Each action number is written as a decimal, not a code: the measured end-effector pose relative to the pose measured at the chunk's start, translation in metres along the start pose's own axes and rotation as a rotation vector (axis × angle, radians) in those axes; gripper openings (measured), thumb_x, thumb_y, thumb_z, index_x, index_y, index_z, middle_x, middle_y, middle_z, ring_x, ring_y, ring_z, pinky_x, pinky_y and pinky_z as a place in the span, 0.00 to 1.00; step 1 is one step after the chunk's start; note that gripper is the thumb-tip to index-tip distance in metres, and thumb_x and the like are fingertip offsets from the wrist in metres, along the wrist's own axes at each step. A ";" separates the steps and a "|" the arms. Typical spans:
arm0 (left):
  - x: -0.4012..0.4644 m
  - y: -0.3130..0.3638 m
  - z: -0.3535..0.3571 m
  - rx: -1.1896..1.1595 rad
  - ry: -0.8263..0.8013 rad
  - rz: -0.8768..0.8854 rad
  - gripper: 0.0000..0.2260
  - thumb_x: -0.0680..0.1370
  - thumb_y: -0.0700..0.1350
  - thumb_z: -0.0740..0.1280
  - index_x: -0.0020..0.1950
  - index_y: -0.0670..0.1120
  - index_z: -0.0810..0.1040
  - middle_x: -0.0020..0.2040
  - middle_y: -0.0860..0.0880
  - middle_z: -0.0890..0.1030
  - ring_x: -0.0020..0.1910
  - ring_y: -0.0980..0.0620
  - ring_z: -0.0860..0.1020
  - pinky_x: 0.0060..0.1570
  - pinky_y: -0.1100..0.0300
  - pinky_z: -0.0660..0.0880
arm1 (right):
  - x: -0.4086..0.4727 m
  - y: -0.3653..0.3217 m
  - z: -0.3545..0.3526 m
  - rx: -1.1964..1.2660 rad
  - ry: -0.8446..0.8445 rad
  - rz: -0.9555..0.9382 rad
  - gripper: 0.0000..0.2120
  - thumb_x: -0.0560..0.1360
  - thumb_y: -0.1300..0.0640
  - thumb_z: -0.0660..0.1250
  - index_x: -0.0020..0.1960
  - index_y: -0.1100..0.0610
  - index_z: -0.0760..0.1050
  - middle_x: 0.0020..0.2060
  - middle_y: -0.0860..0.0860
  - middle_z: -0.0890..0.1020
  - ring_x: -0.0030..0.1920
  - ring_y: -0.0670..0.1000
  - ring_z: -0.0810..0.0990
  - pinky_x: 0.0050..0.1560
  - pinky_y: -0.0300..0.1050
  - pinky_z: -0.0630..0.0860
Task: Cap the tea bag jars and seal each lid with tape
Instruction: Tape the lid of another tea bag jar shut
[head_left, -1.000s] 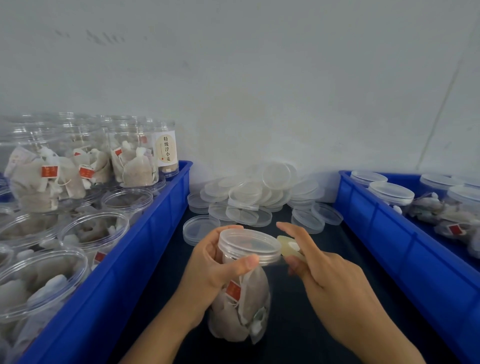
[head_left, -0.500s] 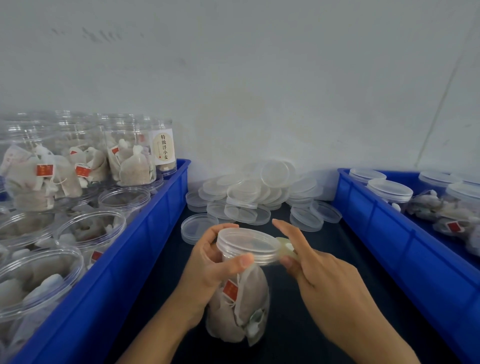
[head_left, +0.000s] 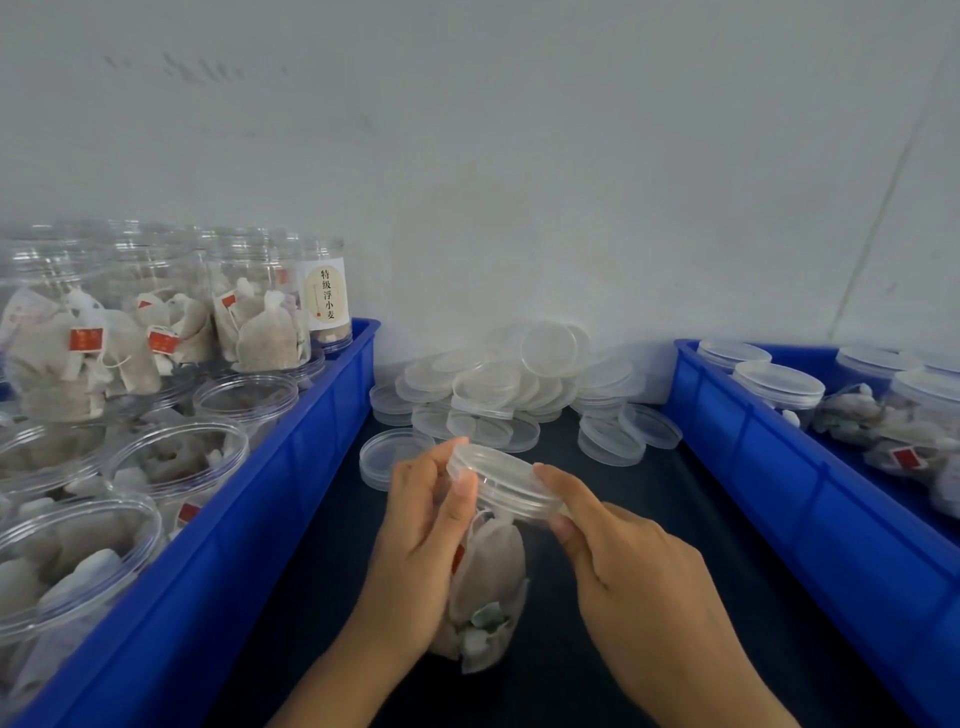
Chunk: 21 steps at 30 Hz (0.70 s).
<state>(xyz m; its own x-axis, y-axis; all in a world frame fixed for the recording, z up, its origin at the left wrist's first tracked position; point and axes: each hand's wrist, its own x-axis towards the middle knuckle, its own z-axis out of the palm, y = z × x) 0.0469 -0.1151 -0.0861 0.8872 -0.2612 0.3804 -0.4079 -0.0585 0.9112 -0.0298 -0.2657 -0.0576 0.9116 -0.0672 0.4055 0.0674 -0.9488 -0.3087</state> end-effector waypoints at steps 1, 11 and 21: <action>-0.003 0.002 0.003 0.083 0.077 0.042 0.19 0.75 0.63 0.54 0.63 0.61 0.71 0.57 0.61 0.75 0.56 0.69 0.75 0.50 0.78 0.69 | -0.001 -0.002 0.002 -0.011 0.014 -0.006 0.20 0.82 0.45 0.45 0.72 0.35 0.45 0.43 0.42 0.73 0.41 0.42 0.74 0.44 0.38 0.72; -0.011 0.000 0.009 0.260 0.161 0.031 0.42 0.57 0.76 0.68 0.68 0.66 0.61 0.59 0.66 0.74 0.58 0.69 0.72 0.51 0.71 0.69 | -0.002 -0.011 0.018 -0.105 -0.011 0.007 0.31 0.81 0.50 0.51 0.74 0.37 0.35 0.55 0.42 0.73 0.54 0.43 0.74 0.54 0.38 0.72; -0.003 -0.002 -0.002 0.092 0.265 0.001 0.30 0.53 0.72 0.73 0.51 0.65 0.73 0.51 0.72 0.78 0.48 0.71 0.77 0.39 0.71 0.72 | 0.000 -0.015 0.012 0.311 -0.092 0.395 0.18 0.78 0.37 0.49 0.51 0.49 0.68 0.34 0.45 0.75 0.34 0.42 0.74 0.36 0.40 0.69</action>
<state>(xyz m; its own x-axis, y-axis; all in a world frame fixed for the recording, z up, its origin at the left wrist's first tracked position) 0.0453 -0.1118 -0.0892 0.9074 -0.0009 0.4203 -0.4158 -0.1486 0.8973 -0.0254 -0.2473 -0.0634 0.9228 -0.3616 0.1332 -0.1849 -0.7186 -0.6704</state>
